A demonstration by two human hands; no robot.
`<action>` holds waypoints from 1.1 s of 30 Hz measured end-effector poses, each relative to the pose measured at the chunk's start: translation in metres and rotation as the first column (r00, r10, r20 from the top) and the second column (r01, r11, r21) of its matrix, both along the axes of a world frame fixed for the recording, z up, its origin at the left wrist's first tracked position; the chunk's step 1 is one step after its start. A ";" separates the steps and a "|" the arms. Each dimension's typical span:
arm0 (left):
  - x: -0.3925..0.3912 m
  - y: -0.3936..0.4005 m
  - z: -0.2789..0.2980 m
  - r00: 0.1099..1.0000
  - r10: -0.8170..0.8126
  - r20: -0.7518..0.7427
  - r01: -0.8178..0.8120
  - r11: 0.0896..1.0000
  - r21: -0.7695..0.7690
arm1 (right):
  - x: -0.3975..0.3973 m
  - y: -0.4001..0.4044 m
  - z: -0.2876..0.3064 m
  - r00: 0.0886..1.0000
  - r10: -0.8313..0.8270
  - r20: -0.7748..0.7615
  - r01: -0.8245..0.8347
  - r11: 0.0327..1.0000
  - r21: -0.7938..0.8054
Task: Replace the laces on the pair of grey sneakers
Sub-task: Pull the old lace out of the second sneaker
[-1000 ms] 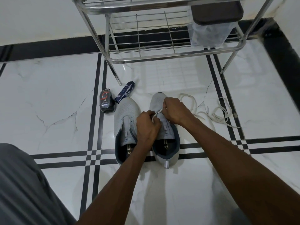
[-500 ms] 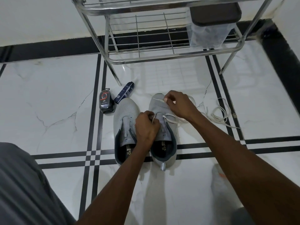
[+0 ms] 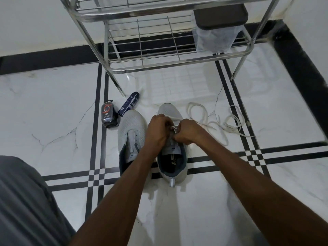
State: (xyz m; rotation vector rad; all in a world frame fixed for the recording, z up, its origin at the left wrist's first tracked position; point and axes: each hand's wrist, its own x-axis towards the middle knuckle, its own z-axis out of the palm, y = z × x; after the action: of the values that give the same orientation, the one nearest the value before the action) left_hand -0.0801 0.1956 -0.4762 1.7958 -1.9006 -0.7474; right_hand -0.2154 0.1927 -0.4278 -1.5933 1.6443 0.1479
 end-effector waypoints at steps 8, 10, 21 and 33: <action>0.031 -0.011 0.016 0.582 0.574 -0.576 -0.643 0.758 0.106 | -0.010 0.011 -0.036 0.988 -0.143 0.059 0.154 0.954 -0.258; 0.052 -0.020 0.029 0.457 0.663 -0.592 -0.788 0.611 0.077 | -0.012 0.008 -0.035 0.987 -0.146 0.073 0.160 0.953 -0.259; -0.004 -0.003 0.010 0.963 0.009 0.270 -0.021 0.999 0.044 | -0.011 -0.003 -0.025 0.992 -0.081 0.092 0.100 0.969 -0.227; 0.061 -0.012 0.041 0.621 0.763 -0.178 -0.780 0.580 -0.234 | -0.018 0.002 -0.025 0.987 -0.100 0.124 0.125 0.968 -0.219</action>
State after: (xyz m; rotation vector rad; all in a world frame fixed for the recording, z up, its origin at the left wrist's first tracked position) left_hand -0.0187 0.1840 -0.4355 2.0886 -0.9030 -0.1679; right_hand -0.2338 0.1950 -0.4533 -1.6374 1.7061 -0.1921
